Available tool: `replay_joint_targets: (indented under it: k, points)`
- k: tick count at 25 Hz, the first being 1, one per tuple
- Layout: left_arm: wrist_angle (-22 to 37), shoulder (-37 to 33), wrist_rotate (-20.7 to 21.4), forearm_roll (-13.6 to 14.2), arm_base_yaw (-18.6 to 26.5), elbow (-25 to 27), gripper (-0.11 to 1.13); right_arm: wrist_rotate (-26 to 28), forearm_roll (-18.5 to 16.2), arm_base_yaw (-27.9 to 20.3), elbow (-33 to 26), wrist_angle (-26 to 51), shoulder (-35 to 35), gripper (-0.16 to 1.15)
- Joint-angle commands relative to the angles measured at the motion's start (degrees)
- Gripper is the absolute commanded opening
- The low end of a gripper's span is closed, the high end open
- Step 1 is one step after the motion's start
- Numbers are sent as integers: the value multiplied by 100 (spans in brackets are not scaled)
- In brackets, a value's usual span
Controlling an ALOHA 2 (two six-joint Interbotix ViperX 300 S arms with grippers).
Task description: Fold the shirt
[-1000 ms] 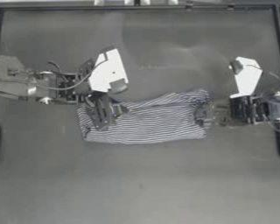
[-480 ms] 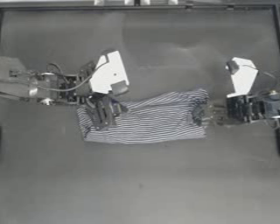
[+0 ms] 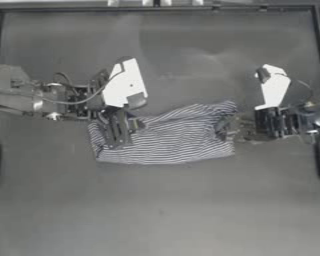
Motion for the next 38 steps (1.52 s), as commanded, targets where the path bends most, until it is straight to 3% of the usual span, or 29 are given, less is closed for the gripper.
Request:
replay_joint_targets:
  k: [1,4,9,11,16,24,27,38]
  points:
    - [-18,-114,0,0,-9,-79,83,0,18,0,-44,0,53,97]
    - [-18,-114,0,0,-9,-70,83,-9,9,0,-70,-18,114,78]
    - [-18,-114,0,-9,-9,-62,83,-70,-18,-9,-123,-123,132,11]
    - [-18,-114,-9,-9,-9,-44,83,-53,-97,0,-149,-79,132,-6]
    - [-35,-105,0,-9,-44,9,83,-79,-158,70,-220,-9,114,8]
    - [-413,281,35,44,-211,-97,83,-123,-281,246,-483,1063,-290,7]
    - [-545,501,264,44,-281,-202,83,-123,-255,308,-492,1406,-554,7]
    - [-958,1327,624,44,-299,-694,81,-123,-193,501,-659,2004,-949,7]
